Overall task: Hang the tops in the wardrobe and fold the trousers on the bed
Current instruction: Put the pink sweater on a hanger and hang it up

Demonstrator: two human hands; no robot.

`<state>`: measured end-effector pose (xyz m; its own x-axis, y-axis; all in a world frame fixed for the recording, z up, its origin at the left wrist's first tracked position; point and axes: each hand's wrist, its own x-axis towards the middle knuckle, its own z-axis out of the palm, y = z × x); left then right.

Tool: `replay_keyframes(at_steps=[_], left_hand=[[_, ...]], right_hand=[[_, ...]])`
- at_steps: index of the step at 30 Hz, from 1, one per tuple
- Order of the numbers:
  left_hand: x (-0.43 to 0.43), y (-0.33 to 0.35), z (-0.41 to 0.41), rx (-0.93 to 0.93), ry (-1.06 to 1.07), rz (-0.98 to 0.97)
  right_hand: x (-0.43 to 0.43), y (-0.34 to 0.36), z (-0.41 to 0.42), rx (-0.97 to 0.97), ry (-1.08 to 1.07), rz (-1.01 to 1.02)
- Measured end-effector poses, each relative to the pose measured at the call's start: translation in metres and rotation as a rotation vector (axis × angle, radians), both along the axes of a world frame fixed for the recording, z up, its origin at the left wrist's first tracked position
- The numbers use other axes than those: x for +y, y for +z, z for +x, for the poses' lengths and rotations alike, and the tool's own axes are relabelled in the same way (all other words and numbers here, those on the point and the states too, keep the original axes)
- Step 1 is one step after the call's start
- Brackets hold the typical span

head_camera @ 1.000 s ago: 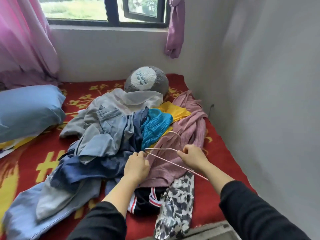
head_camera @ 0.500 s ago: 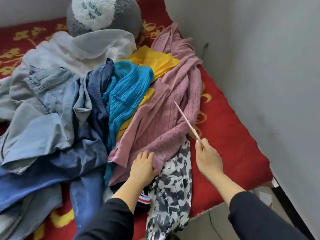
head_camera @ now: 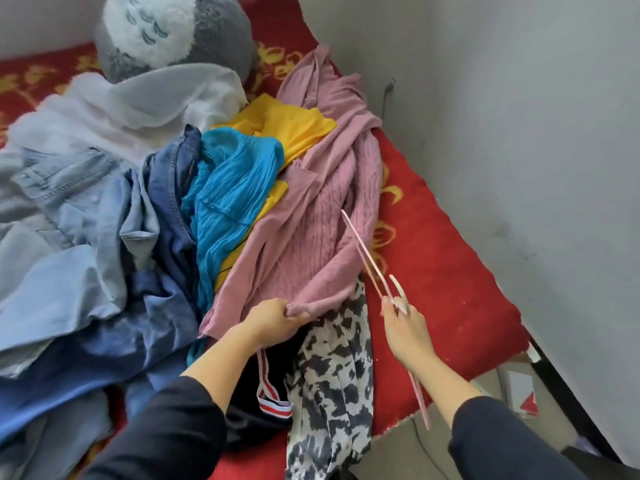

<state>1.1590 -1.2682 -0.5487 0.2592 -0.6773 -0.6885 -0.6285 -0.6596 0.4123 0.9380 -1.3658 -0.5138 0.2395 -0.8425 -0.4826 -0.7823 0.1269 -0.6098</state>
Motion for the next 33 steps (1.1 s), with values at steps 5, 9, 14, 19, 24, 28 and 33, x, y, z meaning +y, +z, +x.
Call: replay_keyframes(at_steps=[5,9,14,19,24,28,33], left_hand=[[0.001,0.116,0.039,0.309,0.551,-0.318],[-0.005,0.228,0.059,0.420,0.901,-0.632],[-0.010,0.360,0.064,0.604,1.135,-0.981],[-0.023,0.471,0.044,0.860,1.147,-1.254],[-0.018,0.514,0.035,0.925,1.208,-1.340],[-0.007,0.561,0.034,0.986,1.147,-1.516],[0.027,0.649,0.039,0.669,0.906,-1.785]], right_hand=[[-0.004,0.075,0.008,-0.050,-0.014,-0.022],[-0.008,0.153,0.033,-0.174,0.024,-0.043],[-0.008,0.257,0.079,-0.423,0.146,-0.145],[0.024,0.342,0.111,-0.709,0.317,-0.150],[0.035,0.379,0.136,-0.637,0.272,-0.333],[0.023,0.406,0.143,-0.747,0.242,-0.291],[0.002,0.506,0.144,-1.020,0.024,-0.446]])
